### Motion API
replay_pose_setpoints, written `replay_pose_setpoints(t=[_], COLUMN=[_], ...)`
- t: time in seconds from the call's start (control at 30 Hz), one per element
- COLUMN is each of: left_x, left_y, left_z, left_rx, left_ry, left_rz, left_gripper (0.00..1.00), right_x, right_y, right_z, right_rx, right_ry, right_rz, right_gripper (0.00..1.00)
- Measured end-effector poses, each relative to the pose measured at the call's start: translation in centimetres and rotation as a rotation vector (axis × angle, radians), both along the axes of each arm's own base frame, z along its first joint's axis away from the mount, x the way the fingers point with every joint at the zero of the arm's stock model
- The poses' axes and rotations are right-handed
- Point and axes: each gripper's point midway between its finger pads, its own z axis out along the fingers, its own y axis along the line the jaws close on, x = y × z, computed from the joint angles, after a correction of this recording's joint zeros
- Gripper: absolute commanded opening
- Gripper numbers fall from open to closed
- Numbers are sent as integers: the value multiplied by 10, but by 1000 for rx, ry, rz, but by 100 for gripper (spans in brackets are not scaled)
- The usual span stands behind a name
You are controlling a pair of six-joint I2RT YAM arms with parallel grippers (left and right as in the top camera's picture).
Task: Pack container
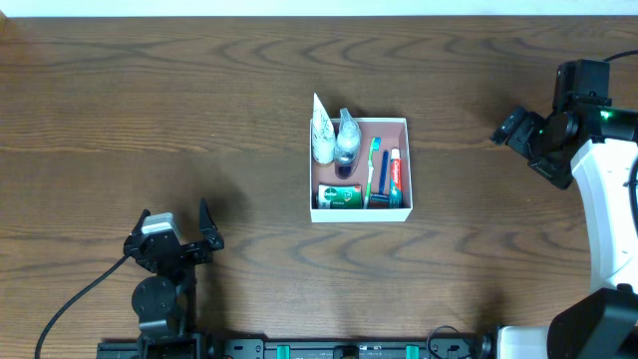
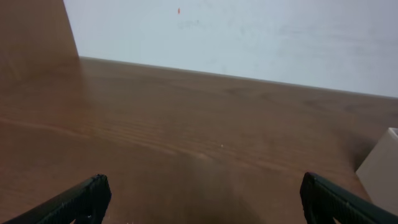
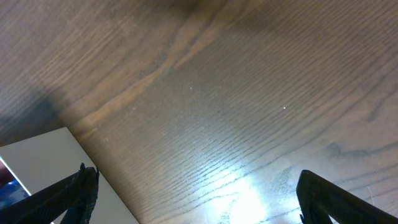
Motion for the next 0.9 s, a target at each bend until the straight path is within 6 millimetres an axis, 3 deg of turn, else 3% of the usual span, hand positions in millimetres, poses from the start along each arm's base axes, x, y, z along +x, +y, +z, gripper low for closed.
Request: replay_pose_setpoints(t=[0.9], left_x=[0], left_y=[0], left_z=[0], left_rx=[-11], left_ry=[-3], left_rz=[1], left_gripper=[98], right_x=[0], right_y=[0], right_z=[0], right_rx=[0], right_ry=[0], right_rz=[0], right_gripper=[99])
